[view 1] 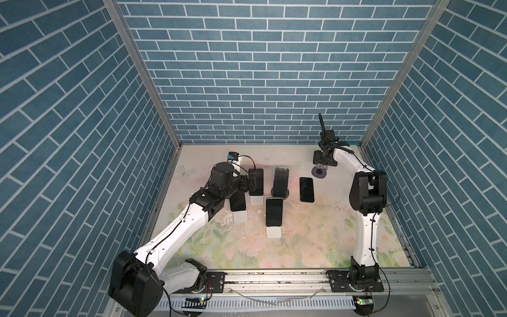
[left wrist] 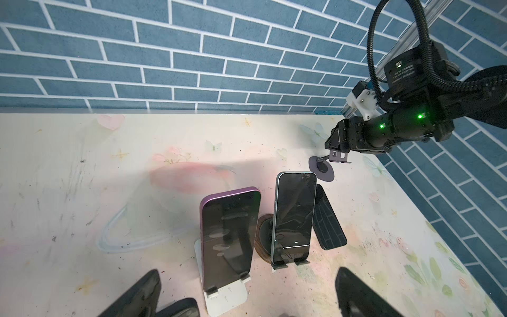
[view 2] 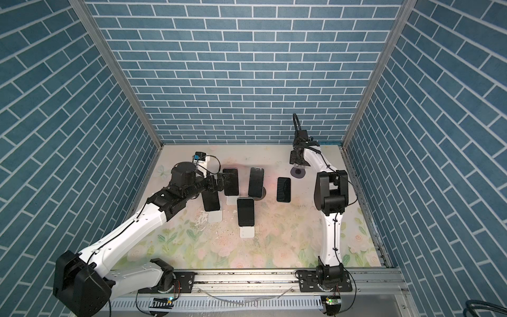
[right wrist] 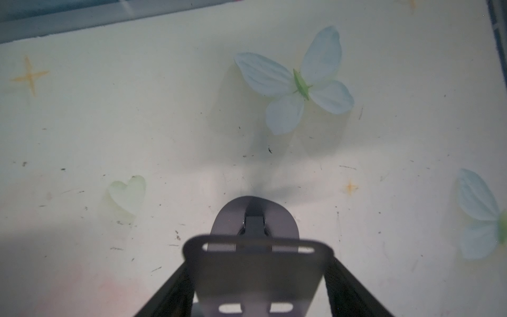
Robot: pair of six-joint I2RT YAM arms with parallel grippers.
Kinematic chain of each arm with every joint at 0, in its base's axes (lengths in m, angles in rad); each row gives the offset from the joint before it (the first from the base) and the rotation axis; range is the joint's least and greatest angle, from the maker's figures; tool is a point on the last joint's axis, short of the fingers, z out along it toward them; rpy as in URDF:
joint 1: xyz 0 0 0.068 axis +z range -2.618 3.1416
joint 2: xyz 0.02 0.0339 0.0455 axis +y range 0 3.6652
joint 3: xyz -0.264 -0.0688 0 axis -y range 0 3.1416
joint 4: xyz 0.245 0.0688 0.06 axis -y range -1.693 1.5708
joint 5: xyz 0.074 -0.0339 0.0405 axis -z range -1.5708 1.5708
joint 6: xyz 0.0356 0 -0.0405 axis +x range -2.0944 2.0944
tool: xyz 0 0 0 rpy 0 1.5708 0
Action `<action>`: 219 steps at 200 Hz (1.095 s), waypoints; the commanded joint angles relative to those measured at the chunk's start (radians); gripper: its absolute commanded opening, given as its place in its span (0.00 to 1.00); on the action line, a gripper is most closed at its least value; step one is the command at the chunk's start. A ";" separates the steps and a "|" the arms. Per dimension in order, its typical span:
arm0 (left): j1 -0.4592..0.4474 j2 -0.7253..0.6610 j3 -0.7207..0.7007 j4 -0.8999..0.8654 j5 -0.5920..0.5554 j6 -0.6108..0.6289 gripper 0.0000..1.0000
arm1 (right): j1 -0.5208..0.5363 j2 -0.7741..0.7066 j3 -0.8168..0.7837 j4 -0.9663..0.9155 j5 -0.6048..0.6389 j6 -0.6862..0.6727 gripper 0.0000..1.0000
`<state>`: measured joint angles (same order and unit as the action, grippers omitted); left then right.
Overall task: Remove the phone from the phone stand
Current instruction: Place the phone stand at the top-right of the table, then remove the phone from the phone stand.
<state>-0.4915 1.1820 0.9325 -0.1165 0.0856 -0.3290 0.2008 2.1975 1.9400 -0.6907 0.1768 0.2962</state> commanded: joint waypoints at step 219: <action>-0.146 -0.059 0.006 -0.018 -0.191 0.064 1.00 | 0.080 -0.631 -0.633 0.129 -0.103 0.101 0.75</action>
<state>-0.6296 1.1431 0.9565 -0.1463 -0.1261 -0.2821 0.2539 1.6001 1.3514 -0.5602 0.0776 0.3630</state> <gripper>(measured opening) 0.995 0.754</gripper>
